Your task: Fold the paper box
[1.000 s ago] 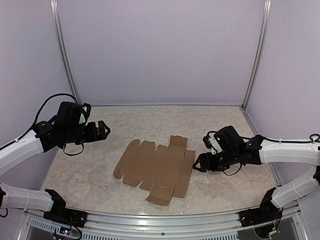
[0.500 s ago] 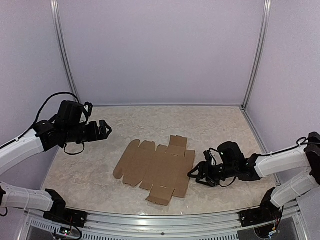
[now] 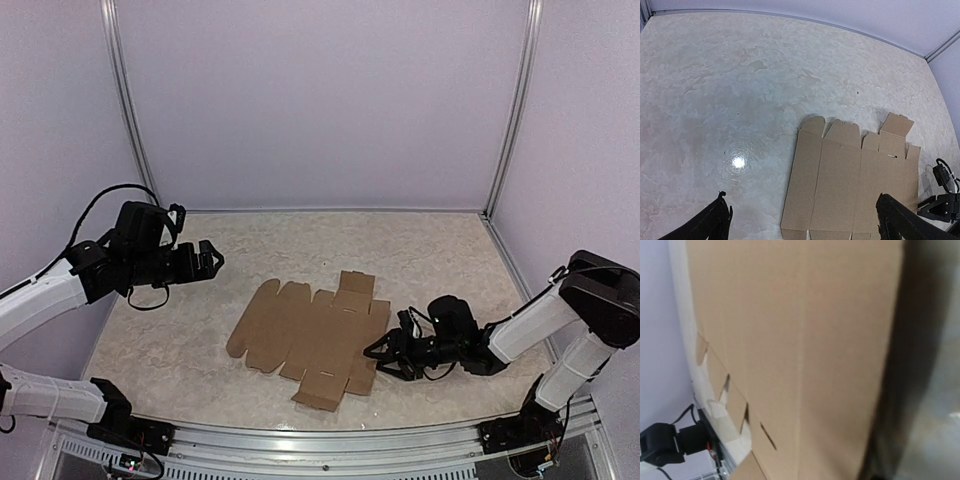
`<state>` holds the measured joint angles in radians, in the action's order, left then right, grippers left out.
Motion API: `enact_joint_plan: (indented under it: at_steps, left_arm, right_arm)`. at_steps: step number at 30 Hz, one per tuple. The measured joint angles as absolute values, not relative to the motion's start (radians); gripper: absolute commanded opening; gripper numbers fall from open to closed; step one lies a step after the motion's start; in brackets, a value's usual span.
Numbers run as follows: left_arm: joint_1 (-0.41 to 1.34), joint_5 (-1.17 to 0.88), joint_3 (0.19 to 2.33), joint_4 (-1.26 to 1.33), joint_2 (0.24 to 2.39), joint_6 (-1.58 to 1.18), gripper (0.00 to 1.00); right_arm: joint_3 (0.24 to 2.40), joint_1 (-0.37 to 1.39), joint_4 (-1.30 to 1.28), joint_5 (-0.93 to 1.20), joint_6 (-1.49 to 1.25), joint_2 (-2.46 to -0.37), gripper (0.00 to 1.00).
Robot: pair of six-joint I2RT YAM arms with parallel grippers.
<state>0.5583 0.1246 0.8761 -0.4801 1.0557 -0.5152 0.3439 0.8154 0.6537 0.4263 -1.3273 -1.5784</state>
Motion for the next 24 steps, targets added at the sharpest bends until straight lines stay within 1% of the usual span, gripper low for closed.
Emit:
enact_joint_plan:
  at_steps: [6,10,13,20,22,24]
  left_arm:
    - [0.558,0.131,0.876,-0.481,1.056,-0.515,0.99]
    - [0.558,0.134,0.876,-0.482,1.056,-0.515,0.99]
    - [0.558,0.136,0.876,-0.486,1.056,-0.515,0.99]
    - [0.562,0.140,0.876,-0.498,1.054,-0.514,0.99]
    - [0.562,0.140,0.876,-0.502,1.052,-0.514,0.99]
    - [0.562,0.140,0.876,-0.503,1.050,-0.514,0.99]
  right_arm:
    - [0.341,0.832,0.812,0.426,-1.370,-1.674,0.48]
    - [0.338,0.841,0.915,0.425,-1.406,-1.740,0.33]
    - [0.332,0.842,0.955,0.422,-1.427,-1.771,0.25]
    - [0.331,0.842,0.925,0.410,-1.411,-1.755,0.08]
    - [0.333,0.842,0.892,0.403,-1.395,-1.730,0.00]
    - [0.340,0.843,0.851,0.397,-1.377,-1.694,0.00]
